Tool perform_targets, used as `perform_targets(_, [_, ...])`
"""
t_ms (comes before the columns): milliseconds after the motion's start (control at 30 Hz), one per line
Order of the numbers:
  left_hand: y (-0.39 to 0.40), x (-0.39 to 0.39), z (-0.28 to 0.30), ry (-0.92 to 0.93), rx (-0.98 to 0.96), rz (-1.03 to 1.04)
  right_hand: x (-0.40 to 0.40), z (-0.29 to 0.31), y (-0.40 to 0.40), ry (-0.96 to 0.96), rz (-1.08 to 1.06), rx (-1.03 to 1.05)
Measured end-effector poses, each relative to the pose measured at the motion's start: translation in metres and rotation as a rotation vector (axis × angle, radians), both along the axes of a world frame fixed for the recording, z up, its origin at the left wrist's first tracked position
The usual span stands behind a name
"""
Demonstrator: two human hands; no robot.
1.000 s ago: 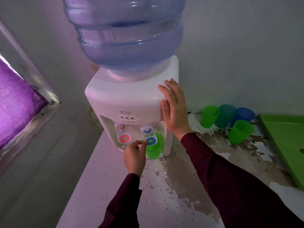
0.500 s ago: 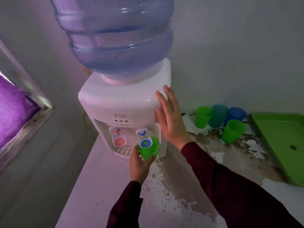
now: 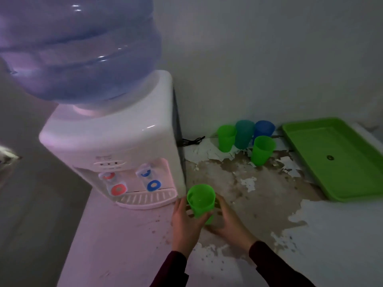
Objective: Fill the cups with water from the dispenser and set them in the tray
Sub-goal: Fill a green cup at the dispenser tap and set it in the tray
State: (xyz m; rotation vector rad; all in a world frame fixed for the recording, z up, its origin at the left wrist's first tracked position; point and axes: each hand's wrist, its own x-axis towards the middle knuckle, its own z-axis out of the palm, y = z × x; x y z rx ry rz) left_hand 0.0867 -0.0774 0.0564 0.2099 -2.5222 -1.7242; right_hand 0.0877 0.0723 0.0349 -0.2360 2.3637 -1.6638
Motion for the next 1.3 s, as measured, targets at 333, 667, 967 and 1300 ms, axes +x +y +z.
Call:
perform_targets(333, [0.166,-0.039,0.025,0.091,0.014,-0.336,-0.010,0.027,0.151,0.123,-0.454,-0.073])
perform_targets(667, [0.346,-0.114,0.035,0.020,0.044,-0.515,-0.076,0.039,0.322,0.177,-0.562,0.011])
perform_targets(967, [0.422,-0.188,0.013,-0.110,0.001,-0.415,-0.161,0.012,0.392,0.111,-0.551,0.061])
perform_targets(1300, [0.431,-0.214,0.003,-0.226,-0.080,-0.350,-0.187,-0.016,0.383,0.020,-0.570,-0.004])
